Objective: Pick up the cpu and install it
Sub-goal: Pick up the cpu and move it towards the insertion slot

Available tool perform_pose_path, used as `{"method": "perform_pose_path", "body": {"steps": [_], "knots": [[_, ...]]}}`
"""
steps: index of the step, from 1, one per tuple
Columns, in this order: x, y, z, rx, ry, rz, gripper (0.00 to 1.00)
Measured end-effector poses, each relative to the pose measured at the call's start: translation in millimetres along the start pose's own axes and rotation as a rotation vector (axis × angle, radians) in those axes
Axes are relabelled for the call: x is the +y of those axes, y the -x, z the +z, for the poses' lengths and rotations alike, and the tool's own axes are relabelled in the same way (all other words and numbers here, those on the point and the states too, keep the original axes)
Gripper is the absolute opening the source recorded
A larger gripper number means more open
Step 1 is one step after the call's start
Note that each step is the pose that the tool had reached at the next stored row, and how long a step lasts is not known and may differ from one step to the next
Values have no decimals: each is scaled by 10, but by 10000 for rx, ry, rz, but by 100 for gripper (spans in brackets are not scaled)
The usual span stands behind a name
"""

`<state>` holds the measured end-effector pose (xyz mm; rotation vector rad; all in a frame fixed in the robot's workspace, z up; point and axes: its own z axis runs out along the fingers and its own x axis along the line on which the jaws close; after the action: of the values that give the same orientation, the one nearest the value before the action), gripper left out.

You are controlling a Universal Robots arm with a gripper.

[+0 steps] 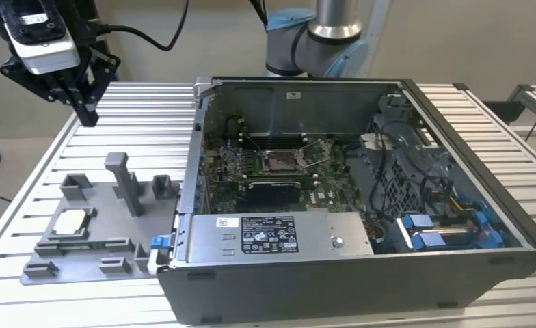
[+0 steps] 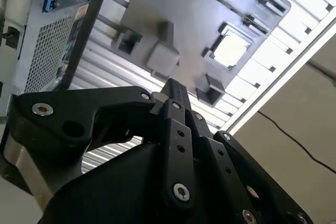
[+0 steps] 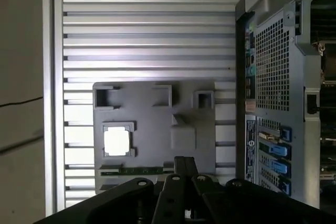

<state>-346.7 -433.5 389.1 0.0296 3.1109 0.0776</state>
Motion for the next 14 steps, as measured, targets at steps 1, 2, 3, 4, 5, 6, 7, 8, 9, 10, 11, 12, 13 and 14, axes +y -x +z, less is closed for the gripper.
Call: {"method": "perform_pose_path", "body": {"steps": [1, 2, 3, 4, 5, 6, 7, 8, 9, 10, 11, 12, 13, 14], "knots": [[6, -16, 3, 10, 0, -2, 0], [12, -32, 5, 16, 0, -3, 0], [19, -49, 8, 22, 0, -4, 0], [25, -66, 10, 29, -1, -5, 0], [31, -85, 13, 34, -1, -6, 0], [35, -104, 15, 39, -1, -7, 0], [37, -127, 17, 42, -1, -9, 0], [39, -151, 20, 45, 0, -11, 0], [40, -176, 21, 49, 0, -15, 0], [40, -205, 22, 50, 0, -21, 0], [40, -233, 23, 53, -1, -30, 0], [40, -260, 24, 53, 0, -43, 0], [40, -284, 24, 54, 0, -57, 0], [40, -310, 25, 55, 1, -73, 0]]}}
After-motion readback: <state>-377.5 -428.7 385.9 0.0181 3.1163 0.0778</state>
